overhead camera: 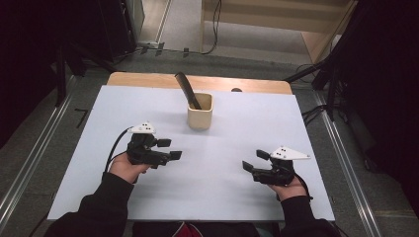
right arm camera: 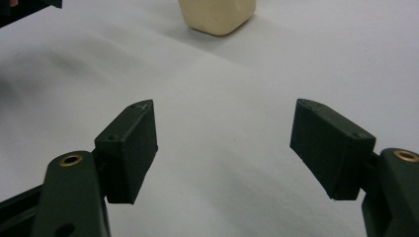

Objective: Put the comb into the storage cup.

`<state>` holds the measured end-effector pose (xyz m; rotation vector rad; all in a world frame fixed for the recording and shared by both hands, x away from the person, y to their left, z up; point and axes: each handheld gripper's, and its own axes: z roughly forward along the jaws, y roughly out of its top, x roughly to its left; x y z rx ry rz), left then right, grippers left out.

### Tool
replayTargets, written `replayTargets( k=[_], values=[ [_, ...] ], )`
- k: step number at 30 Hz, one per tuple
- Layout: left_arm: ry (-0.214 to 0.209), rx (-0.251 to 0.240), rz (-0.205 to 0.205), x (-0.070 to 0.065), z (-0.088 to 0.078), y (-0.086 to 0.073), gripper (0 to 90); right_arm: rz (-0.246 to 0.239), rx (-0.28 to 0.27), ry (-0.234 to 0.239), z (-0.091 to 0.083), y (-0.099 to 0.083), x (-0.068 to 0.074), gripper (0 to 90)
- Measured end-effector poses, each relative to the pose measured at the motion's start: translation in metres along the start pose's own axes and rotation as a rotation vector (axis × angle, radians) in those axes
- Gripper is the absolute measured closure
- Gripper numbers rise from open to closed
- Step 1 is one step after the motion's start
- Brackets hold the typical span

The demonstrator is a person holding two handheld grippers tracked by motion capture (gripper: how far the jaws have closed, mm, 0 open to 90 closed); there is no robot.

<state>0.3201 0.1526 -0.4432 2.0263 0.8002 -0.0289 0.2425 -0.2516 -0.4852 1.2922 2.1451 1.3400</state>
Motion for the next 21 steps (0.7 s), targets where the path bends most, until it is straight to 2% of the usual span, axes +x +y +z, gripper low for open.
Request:
replayTargets(
  k=[10,21],
  values=[
    [0.008,0.015,-0.009,0.001,-0.007,-0.009,29.1,0.0,-0.004,0.001,0.0,0.0,0.0,24.3],
    [0.014,0.027,0.0,0.0,-0.014,-0.016,27.7,0.002,0.0,0.005,-0.001,-0.001,0.0,24.3]
  ],
)
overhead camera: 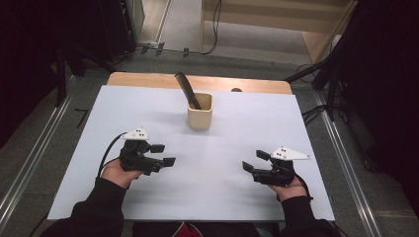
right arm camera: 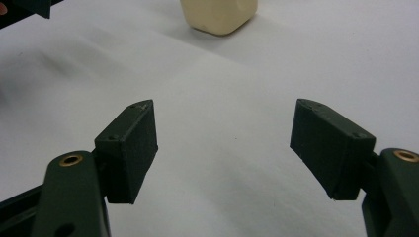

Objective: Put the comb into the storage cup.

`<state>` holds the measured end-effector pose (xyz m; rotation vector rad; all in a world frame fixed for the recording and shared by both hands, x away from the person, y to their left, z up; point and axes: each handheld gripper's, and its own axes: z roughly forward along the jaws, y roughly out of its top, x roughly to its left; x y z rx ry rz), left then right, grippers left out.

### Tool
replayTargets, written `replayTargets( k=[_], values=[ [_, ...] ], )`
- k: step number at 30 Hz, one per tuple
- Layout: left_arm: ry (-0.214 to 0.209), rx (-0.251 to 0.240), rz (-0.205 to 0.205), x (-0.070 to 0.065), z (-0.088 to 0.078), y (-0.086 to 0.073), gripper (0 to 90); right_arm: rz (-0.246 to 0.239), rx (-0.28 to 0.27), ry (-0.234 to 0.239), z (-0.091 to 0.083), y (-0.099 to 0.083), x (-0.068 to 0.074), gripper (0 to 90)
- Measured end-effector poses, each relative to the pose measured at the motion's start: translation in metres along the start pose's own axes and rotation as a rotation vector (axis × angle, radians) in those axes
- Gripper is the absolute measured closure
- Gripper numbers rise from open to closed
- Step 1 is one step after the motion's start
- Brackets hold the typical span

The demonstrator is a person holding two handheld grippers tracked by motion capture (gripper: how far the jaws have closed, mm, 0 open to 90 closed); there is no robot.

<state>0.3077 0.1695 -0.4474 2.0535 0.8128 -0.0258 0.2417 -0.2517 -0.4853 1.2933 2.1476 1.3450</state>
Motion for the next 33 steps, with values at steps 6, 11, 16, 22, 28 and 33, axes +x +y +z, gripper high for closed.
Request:
replayTargets(
  k=[6,11,16,22,28,33],
  values=[
    [0.013,-0.001,0.0,0.002,-0.006,-0.004,27.7,0.001,0.0,0.004,0.0,0.0,0.0,24.3],
    [0.02,0.003,-0.005,0.003,-0.01,-0.008,27.7,0.001,0.002,0.007,0.0,0.0,0.0,24.3],
    [0.025,0.007,-0.008,0.004,-0.014,-0.011,27.7,0.0,0.005,0.009,0.001,0.0,0.0,24.3],
    [0.03,0.01,-0.016,0.006,-0.018,-0.015,27.7,-0.006,0.011,0.013,0.001,0.0,0.001,24.3],
    [0.041,0.012,-0.025,0.009,-0.023,-0.019,27.7,-0.006,0.012,0.015,0.001,-0.001,0.0,24.3],
    [0.05,0.012,-0.027,0.01,-0.025,-0.021,27.7,-0.007,0.012,0.014,0.001,-0.001,0.0,24.3]
  ],
)
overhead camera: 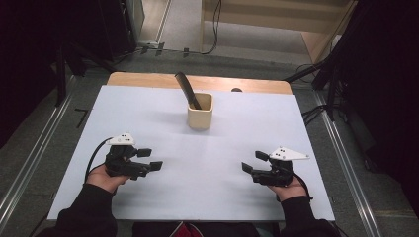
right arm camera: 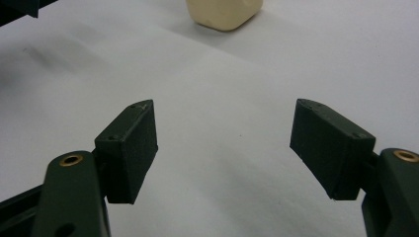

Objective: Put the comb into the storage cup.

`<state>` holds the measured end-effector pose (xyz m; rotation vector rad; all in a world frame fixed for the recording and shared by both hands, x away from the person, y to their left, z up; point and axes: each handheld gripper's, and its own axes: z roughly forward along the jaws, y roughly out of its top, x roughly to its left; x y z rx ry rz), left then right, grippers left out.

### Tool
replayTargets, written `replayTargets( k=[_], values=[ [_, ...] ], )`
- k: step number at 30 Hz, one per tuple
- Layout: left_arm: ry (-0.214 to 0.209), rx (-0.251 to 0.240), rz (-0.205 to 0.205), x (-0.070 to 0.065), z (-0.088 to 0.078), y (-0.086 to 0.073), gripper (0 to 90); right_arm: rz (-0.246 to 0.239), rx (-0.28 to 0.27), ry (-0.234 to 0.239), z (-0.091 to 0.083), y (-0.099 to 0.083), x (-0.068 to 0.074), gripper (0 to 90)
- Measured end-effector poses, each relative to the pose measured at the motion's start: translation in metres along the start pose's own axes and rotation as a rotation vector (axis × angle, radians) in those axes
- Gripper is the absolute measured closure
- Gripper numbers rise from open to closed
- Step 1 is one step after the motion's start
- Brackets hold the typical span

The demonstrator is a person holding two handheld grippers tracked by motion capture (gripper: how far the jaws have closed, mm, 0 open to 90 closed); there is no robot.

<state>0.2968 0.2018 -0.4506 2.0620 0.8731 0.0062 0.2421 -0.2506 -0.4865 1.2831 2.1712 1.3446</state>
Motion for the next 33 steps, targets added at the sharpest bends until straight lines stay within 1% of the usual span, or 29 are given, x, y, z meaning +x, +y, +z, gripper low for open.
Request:
replayTargets(
  k=[5,8,15,33],
  values=[
    [0.001,0.0,-0.002,0.0007,-0.0006,-0.0007,27.7,0.002,0.0,-0.002,0.0,-0.0003,-0.0003,24.3],
    [0.001,0.009,0.002,0.0004,0.0003,-0.0005,27.7,0.003,0.001,0.0,0.0004,-0.0003,-0.0002,24.3],
    [-0.003,0.002,-0.001,0.0007,0.0002,-0.0005,27.7,-0.003,-0.001,0.007,0.0008,0.0,0.0002,24.3],
    [-0.003,0.005,-0.004,0.0013,0.0,-0.0004,27.7,-0.003,0.003,0.011,0.001,0.0,0.0008,24.3]
  ],
)
